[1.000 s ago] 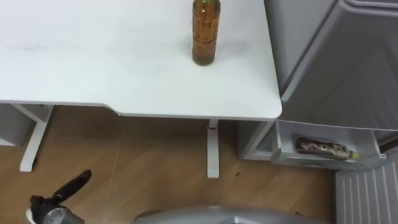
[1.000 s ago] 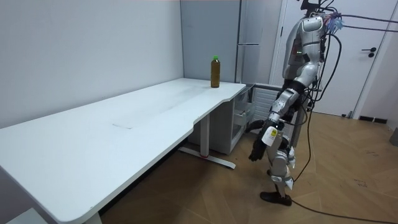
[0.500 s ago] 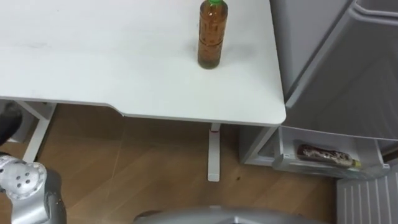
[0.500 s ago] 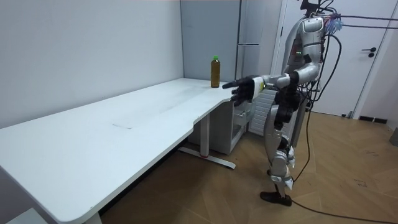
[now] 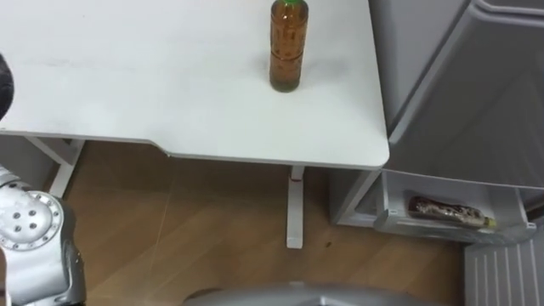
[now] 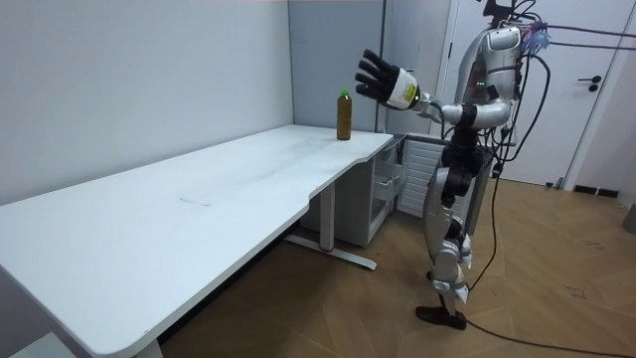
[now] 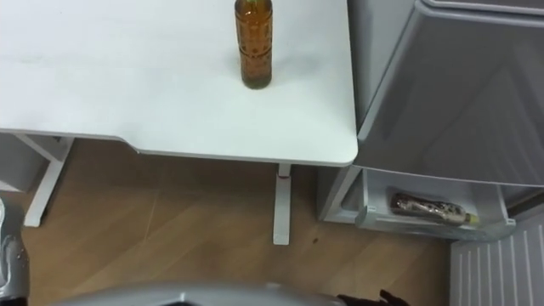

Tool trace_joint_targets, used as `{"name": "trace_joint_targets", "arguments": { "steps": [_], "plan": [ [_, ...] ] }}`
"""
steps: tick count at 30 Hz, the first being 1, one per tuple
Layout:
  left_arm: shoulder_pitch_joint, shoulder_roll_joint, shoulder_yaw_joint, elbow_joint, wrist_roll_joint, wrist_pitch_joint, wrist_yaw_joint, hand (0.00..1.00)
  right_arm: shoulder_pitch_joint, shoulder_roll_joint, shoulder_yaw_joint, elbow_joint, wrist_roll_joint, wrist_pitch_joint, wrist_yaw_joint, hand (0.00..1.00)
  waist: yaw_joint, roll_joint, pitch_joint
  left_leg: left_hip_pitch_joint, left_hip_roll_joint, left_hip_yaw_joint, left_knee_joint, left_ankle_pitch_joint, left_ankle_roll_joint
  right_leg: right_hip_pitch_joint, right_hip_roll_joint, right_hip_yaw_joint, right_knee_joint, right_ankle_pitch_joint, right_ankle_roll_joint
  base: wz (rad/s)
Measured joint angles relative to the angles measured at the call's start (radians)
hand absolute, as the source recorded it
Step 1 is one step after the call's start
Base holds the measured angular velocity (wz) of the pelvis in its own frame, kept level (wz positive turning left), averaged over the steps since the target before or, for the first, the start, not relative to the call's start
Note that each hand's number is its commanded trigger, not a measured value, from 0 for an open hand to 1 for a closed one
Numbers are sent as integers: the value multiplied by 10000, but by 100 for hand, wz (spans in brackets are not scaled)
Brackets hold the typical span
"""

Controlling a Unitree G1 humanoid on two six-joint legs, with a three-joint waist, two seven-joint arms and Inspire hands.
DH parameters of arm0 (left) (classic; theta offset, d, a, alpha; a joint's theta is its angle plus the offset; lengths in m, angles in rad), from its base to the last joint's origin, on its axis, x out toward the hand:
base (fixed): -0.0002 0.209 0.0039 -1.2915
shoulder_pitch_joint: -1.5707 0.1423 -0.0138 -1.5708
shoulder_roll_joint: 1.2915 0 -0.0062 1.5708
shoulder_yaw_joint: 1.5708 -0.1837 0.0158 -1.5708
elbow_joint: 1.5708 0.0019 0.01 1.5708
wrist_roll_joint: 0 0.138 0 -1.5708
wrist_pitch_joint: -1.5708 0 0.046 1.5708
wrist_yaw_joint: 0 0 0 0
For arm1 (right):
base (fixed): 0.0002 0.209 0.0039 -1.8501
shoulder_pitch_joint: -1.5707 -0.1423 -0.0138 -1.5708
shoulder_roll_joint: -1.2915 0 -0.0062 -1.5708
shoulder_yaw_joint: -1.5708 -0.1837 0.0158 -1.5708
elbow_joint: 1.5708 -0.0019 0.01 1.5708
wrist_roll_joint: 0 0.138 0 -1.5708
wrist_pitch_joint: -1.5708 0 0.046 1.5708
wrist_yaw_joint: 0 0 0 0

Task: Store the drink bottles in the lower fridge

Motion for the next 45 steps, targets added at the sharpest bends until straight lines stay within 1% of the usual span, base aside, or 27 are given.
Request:
{"name": "trace_joint_targets", "arguments": {
  "steps": [3,4,6,7,8,9,10,11,12,14,15,16,20,23,25,29,33,34,36,38,42,45],
  "plan": [
    [-174,4,-291,-55,-10,2,-860,0,4,16,-96,40,-2,1,85,0,-93,-5,-3,32,11,-16,-4,16,-21,7,12,3,-7,0,0,0],
    [-186,13,-480,-67,-49,2,-1203,0,-33,17,-87,56,14,-11,114,0,-197,3,-4,14,9,-39,26,18,-21,13,13,12,-10,0,0,0],
    [-258,15,-896,-66,-144,15,-1732,0,-127,24,-66,111,40,-63,118,0,-239,-4,1,24,6,-33,32,17,-21,2,14,89,-11,0,0,0],
    [-318,16,-1205,-64,-222,22,-2107,0,-174,25,-63,154,39,-83,122,0,-292,-23,15,36,2,-23,30,17,-20,2,19,259,-11,0,0,-4],
    [-352,19,-1433,-63,-304,28,-2488,0,-245,33,-63,199,20,-85,120,0,-381,-12,37,44,2,-10,30,17,-20,3,20,318,-11,0,0,-5],
    [-353,30,-1546,-64,-321,29,-2676,0,-294,35,-62,200,18,-94,120,0,-424,-3,49,44,2,1,27,17,-20,4,21,338,-11,0,0,-8],
    [-362,66,-1731,-60,-496,33,-3019,0,-389,46,-48,194,17,-130,108,0,-480,-25,69,61,6,41,22,18,-19,1,24,403,-12,0,0,-14],
    [-386,87,-1926,-59,-761,48,-3336,0,-402,57,-39,191,18,-240,72,0,-516,2,116,81,13,109,15,18,-19,-14,29,479,-19,0,0,-16],
    [-393,84,-1991,-59,-831,64,-3489,0,-399,57,-39,192,18,-283,54,0,-536,12,135,90,16,150,11,18,-19,-22,33,544,-20,0,0,-18],
    [-394,85,-2118,-58,-1159,129,-4015,0,-365,66,-46,189,12,-305,3,0,-642,49,131,53,34,230,-14,18,-19,-169,56,729,-10,-1,0,-15],
    [-393,86,-2115,-57,-1219,158,-4137,0,-363,74,-64,189,10,-303,-5,0,-699,53,127,28,38,249,-12,18,-20,-171,57,762,-9,-1,0,-10],
    [-394,85,-2113,-46,-1447,257,-4337,0,-351,88,-78,188,10,-302,-17,0,-752,57,126,13,38,283,-12,18,-20,-203,58,797,-5,1,-3,-13],
    [-393,83,-2107,-42,-2146,643,-4977,0,-287,106,-96,182,2,-281,-34,0,-767,31,76,58,51,483,-18,18,-19,-324,55,985,14,9,-15,-14],
    [-393,77,-2070,-31,-2255,828,-5298,0,-209,126,-98,177,6,-280,-51,0,-758,-2,48,143,53,503,-45,18,-19,-307,63,1114,38,9,-15,-10],
    [-395,77,-2045,39,-2254,831,-5489,0,-185,136,-100,176,6,-281,-119,0,-757,5,43,169,56,522,-48,18,-19,-308,63,1148,60,9,-15,-8],
    [-398,61,-1991,362,-2289,972,-5753,0,-167,161,-98,188,9,-268,-236,0,-754,35,33,277,109,726,-71,18,-19,-314,110,1370,87,38,-46,-13],
    [-437,-9,-1999,971,-2350,1120,-5882,0,-159,179,-98,181,15,-207,-238,0,-886,56,31,346,188,777,-143,16,-22,-322,154,1395,189,58,-71,-7],
    [-436,-64,-2004,1040,-2350,1191,-5885,0,-159,180,-98,182,15,-185,-237,0,-938,64,31,345,199,777,-172,15,-24,-322,167,1399,190,72,-80,-6],
    [-447,-79,-2014,1101,-2355,1209,-5917,0,-177,190,-101,182,9,-148,-238,0,-1015,81,30,360,195,787,-222,15,-25,-325,200,1504,191,96,-93,-8],
    [-616,-80,-2016,1310,-2369,1216,-5985,0,-181,188,-127,180,13,-69,-244,0,-1024,108,22,356,202,840,-235,24,-40,-320,235,1568,193,119,-117,-12],
    [-689,-120,-2015,1405,-2375,1317,-6059,0,-180,192,-176,157,-8,-37,-269,0,-1042,125,19,381,232,1008,-212,38,-63,-384,270,1684,190,137,-142,-11],
    [-763,-125,-2015,1463,-2794,1428,-6181,0,-197,200,-272,160,-101,20,-316,0,-1076,117,21,434,234,1022,-214,39,-63,-468,270,1736,190,139,-143,-7]
  ]
}}
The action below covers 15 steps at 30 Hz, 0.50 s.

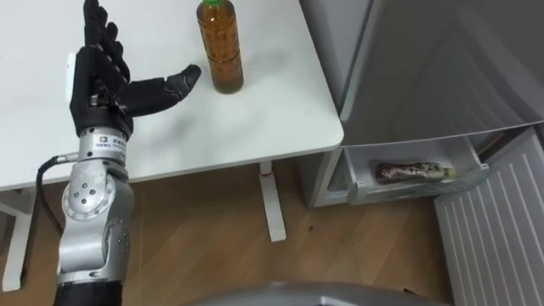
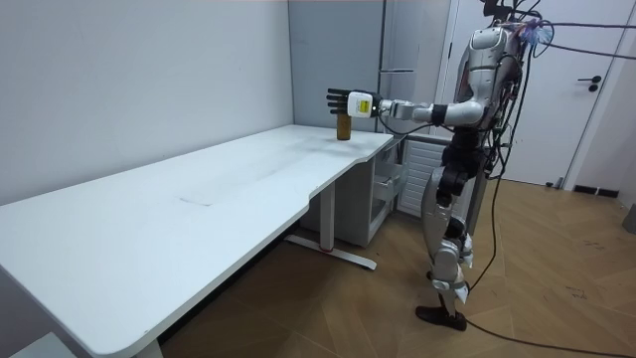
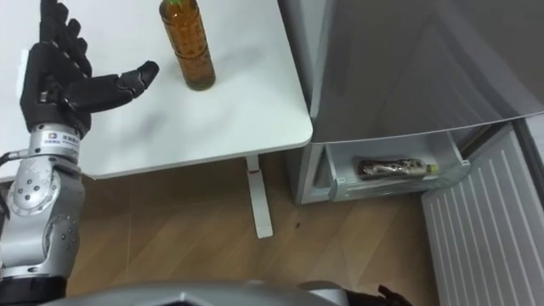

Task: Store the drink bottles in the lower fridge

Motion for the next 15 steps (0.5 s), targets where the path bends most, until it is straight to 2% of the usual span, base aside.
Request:
{"name": "trace_joint_targets", "arguments": {
  "steps": [3,7,9,11,15],
  "plan": [
    [-169,15,20,307,-302,59,22,0,18,7,1,0,0,-2,-7,0,-22,-4,2,37,3,56,0,0,1,-4,4,83,1,1,2,-8],
    [-714,30,128,738,-314,246,236,0,13,9,-16,-3,-63,119,0,0,-84,-7,13,32,36,199,-29,-3,-2,-45,37,179,3,25,-7,-7],
    [-854,99,119,836,-302,252,306,0,6,-19,-7,-24,-117,231,0,0,-205,22,23,57,41,229,-77,-7,-9,-51,51,205,5,31,-10,-4],
    [-1263,127,112,1434,-348,259,351,0,15,-69,-9,-48,-271,343,-9,0,-246,91,38,99,48,277,-138,-8,-11,-7,64,275,23,32,-10,-11],
    [-1630,145,110,1910,-355,263,466,0,18,-95,-5,-52,-417,391,-26,0,-343,130,58,111,59,348,-153,-10,-15,-42,95,464,29,33,-13,-9]
  ]
}}
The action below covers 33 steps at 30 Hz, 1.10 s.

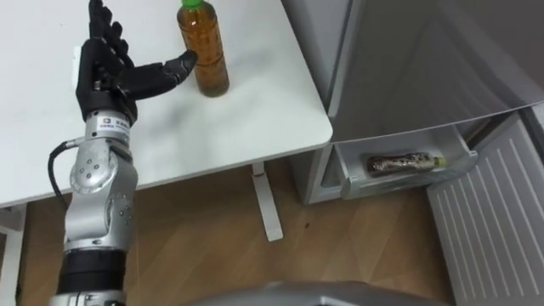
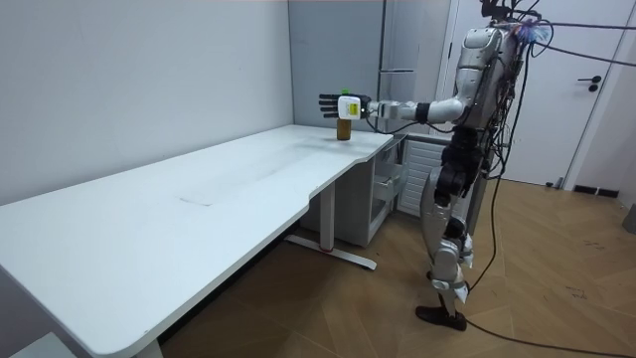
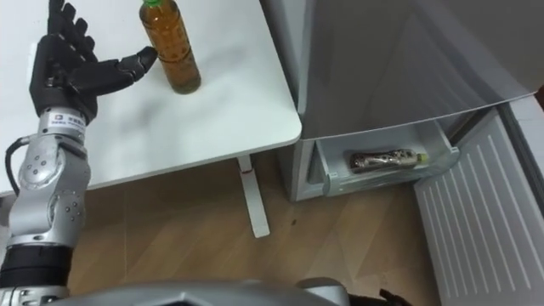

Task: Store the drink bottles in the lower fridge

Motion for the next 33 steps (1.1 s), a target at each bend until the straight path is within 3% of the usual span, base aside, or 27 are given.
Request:
{"name": "trace_joint_targets", "arguments": {
  "steps": [7,13,17,19,26,33],
  "plan": [
    [-168,282,0,485,-8,0,-9,0,15,-20,-23,194,-303,80,-85,0,-231,-16,13,115,15,247,1,0,-1,-109,25,261,1,0,0,-12],
    [-306,419,2,767,-784,224,-160,0,49,-27,-97,197,-1243,547,-189,0,-458,-30,19,180,69,429,-18,-5,-9,-187,63,301,143,0,0,-6],
    [-915,536,1,1554,-1202,503,-224,0,196,-22,-109,96,-2114,970,-179,0,-483,-6,5,163,88,401,-29,-35,-49,-220,96,307,191,8,-13,-1],
    [-1384,690,2,2232,-1190,808,-253,0,210,-20,-109,71,-2671,1319,-160,0,-504,34,-21,140,102,404,-35,-44,-61,-283,118,341,330,7,-13,-5],
    [-1457,821,9,2307,-1189,1392,-309,0,223,-10,-114,-70,-3253,1853,16,0,-674,111,-89,173,104,526,-35,-45,-62,-443,169,612,475,14,-24,-11],
    [-1458,912,12,2307,-1180,1650,-450,0,265,7,-119,-355,-3622,1993,38,0,-692,158,-124,187,133,642,-36,-45,-63,-516,211,757,495,27,-46,-7]
  ]
}}
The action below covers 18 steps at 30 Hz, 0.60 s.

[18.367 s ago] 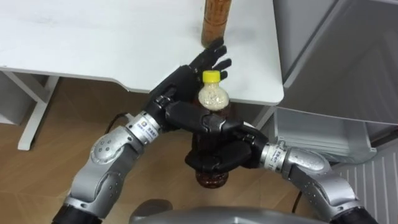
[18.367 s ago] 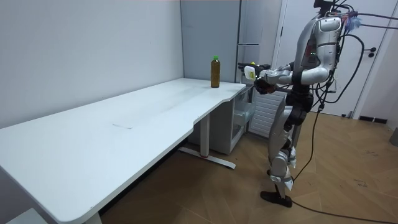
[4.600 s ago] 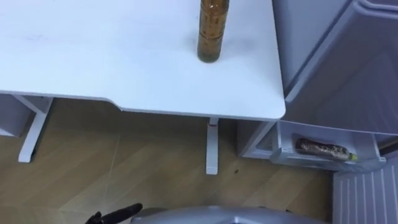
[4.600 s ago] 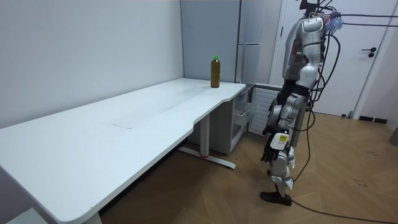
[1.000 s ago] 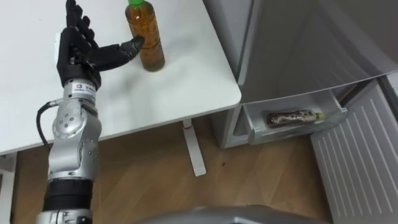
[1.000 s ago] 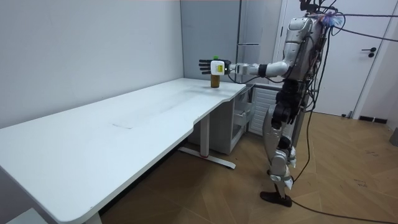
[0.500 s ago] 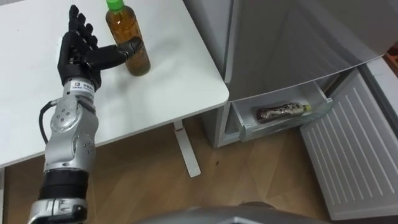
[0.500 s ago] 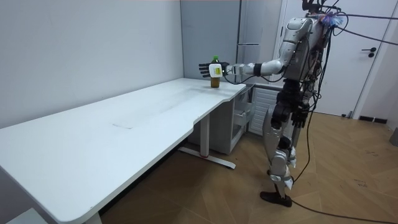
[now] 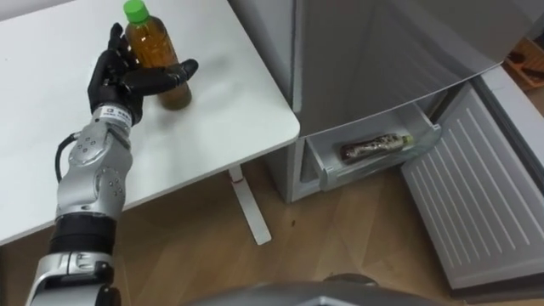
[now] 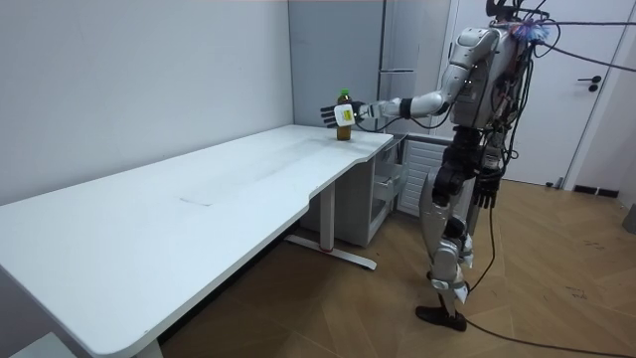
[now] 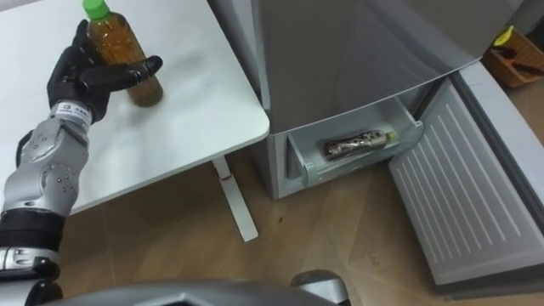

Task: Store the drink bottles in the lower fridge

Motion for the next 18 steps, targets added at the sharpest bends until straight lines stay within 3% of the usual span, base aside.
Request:
{"name": "trace_joint_targets", "arguments": {
  "steps": [8,18],
  "plan": [
    [0,241,5,0,-6,97,0,0,151,66,-69,-206,10,235,80,0,0,5,-3,-31,5,17,-13,-17,-10,-3,15,27,-1,1,-2,0],
    [-211,248,12,167,-213,235,8,0,234,68,-81,-292,138,238,70,0,16,27,23,5,20,41,-16,-18,-12,-18,33,65,-23,3,-5,0]
  ]
}}
